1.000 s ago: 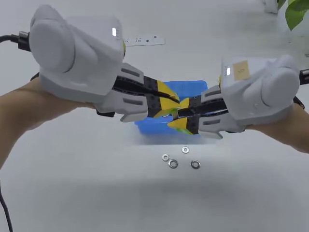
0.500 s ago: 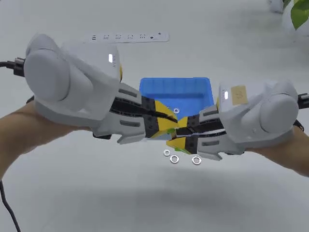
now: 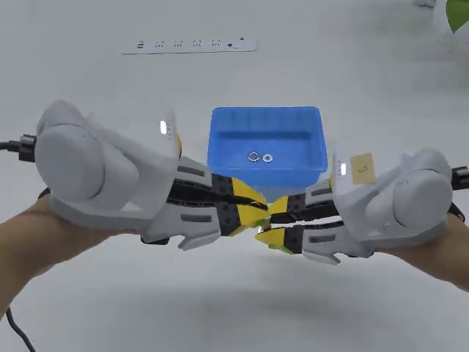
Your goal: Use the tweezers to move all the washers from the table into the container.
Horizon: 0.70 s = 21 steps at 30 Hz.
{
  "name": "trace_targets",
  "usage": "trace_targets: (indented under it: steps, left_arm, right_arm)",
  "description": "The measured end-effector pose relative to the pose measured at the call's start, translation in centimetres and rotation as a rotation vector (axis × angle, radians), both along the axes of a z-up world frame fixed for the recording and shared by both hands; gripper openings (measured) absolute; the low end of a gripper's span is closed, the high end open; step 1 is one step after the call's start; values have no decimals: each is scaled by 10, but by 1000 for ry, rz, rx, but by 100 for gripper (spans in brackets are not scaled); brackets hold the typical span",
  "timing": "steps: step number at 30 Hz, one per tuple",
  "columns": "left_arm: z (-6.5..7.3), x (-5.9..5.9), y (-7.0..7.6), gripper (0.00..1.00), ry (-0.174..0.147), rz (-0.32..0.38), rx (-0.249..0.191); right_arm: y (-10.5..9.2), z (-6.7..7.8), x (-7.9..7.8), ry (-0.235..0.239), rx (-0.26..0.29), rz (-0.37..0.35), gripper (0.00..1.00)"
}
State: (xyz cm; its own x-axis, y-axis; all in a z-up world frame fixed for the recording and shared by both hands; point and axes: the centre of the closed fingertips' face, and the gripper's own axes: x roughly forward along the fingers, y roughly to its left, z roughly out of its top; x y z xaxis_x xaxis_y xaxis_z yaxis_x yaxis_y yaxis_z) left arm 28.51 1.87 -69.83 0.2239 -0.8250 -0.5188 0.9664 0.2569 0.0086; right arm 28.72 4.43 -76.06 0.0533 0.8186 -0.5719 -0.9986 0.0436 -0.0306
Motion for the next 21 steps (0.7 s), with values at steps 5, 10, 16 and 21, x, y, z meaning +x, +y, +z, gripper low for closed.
trace_targets:
  steps: [5,10,16,21]
  left_arm:
    - [-6,-3,-2,6,14,-5,5]
    - [-11,-2,-1,6,19,4,10]
    - [-16,2,-1,6,15,13,25]
    - [-17,7,1,6,18,17,26]
  right_arm:
    - [0,-6,-4,14,-5,4,12]
    - [0,-11,-2,22,-4,-5,12]
    - [1,-16,3,19,-8,-12,12]
    - [3,-17,7,19,-2,-17,12]
